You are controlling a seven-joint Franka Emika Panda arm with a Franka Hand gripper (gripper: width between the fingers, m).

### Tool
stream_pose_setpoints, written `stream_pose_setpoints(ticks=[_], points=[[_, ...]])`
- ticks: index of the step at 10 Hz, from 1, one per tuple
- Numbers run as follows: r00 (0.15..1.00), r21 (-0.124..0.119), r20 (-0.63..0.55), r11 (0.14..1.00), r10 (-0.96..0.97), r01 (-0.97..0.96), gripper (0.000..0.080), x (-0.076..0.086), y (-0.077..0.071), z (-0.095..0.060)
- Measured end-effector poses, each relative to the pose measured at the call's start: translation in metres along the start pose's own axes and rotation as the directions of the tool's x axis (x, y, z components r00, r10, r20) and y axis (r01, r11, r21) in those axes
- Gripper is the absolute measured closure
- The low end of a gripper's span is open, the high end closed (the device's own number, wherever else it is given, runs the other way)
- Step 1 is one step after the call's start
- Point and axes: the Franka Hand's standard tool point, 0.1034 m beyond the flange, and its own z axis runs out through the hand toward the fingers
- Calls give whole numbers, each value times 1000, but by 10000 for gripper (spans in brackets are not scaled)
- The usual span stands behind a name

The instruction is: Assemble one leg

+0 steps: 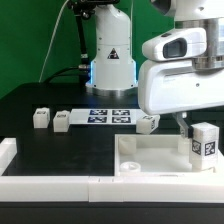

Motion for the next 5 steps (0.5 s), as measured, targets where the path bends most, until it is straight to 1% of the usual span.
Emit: stream_pose_setpoints(ticks=[1,2,4,5], points=[[1000,0,0,1000,0,0,414,0,0,0],[1000,-1,0,1000,1,-1,505,0,1,0],[999,0,-1,999,39,-39,505,0,1,0],[989,13,-4,989,147,-147,505,1,2,0]])
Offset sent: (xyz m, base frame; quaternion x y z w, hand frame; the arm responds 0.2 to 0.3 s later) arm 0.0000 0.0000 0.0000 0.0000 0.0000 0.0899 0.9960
